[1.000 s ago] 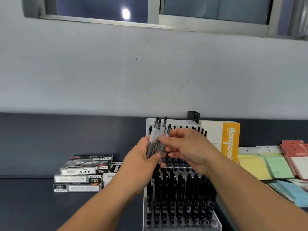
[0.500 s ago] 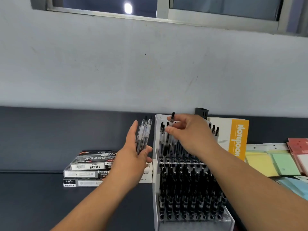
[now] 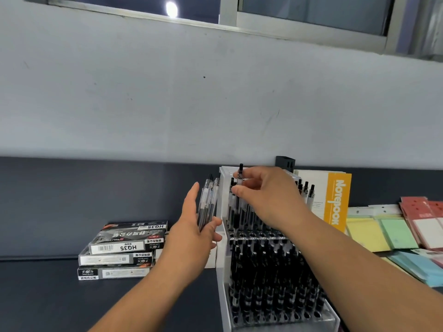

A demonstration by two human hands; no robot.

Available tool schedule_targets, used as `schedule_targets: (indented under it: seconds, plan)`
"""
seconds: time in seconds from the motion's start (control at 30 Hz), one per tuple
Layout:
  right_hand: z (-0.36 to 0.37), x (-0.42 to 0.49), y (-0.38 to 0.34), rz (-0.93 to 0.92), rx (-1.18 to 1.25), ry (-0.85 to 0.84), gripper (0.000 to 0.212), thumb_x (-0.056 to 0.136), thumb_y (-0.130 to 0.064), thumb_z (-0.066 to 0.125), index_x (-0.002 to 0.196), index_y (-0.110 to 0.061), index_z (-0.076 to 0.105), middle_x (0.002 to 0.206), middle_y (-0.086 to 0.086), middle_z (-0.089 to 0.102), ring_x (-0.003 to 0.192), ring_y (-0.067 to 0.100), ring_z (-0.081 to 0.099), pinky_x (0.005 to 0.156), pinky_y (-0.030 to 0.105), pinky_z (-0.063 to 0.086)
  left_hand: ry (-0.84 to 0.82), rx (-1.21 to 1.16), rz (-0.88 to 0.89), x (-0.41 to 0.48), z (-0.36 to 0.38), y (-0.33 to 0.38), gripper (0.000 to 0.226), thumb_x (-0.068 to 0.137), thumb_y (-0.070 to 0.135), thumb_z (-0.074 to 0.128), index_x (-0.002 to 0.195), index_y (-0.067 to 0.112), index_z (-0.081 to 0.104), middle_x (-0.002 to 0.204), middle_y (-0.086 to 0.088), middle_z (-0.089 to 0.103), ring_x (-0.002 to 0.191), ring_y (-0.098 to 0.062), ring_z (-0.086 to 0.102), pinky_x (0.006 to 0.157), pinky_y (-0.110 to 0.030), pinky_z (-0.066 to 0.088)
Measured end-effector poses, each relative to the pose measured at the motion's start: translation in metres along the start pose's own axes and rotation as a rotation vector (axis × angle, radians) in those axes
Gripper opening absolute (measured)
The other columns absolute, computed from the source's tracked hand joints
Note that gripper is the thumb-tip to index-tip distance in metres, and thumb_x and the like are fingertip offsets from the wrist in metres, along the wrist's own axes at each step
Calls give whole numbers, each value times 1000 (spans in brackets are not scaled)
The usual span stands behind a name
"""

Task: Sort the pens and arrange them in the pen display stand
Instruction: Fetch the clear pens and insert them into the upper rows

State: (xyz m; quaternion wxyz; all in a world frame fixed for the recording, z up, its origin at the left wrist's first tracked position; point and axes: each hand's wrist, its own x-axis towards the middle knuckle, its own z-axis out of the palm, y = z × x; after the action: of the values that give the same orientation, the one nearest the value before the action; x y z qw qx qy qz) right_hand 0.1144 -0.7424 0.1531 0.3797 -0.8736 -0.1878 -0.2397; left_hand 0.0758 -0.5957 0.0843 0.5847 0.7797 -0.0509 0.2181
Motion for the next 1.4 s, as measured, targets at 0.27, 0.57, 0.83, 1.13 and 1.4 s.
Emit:
schedule_targets:
  seconds: [0.27, 0.57, 0.83, 1.13, 1.4]
  plan:
    - [9, -3, -3, 32, -43, -43, 34, 85, -32, 71, 119, -26, 66, 87, -16, 64, 83, 2, 60, 70, 11, 40, -13, -11, -8, 3, -2, -5, 77, 95, 19, 56, 146, 50, 7, 82, 6, 71, 68, -5, 68, 72, -24, 56]
    - [22, -17, 10, 107, -120, -20, 14, 83, -35, 73, 79, -26, 64, 74, -16, 61, 70, -5, 57, 61, 6, 40, -26, -11, 3, -2, -3, -4, 77, 95, 16, 56, 146, 48, 7, 91, 7, 70, 70, -3, 68, 64, -14, 54]
    - [20, -15, 4, 93, -174, -76, 19, 87, -32, 70, 80, -15, 69, 79, -2, 69, 67, 1, 58, 62, 12, 44, -31, -36, 13, -4, 1, -1, 77, 95, 14, 56, 146, 48, 9, 91, 6, 70, 69, -5, 68, 72, -25, 57]
    - [22, -23, 4, 48, -148, -45, 15, 88, -32, 67, 75, -27, 63, 70, -14, 60, 68, -1, 58, 63, 9, 42, -22, -62, 6, -8, 0, 2, 77, 95, 11, 54, 147, 47, 9, 91, 9, 70, 68, -5, 67, 63, -15, 53]
    - [22, -23, 10, 72, -91, -25, 16, 84, -37, 71, 78, -22, 68, 71, -17, 61, 67, -5, 56, 64, 9, 42, -3, -40, 1, -13, 0, 5, 65, 95, 11, 55, 138, 47, 23, 91, 8, 70, 67, -5, 67, 63, -20, 52]
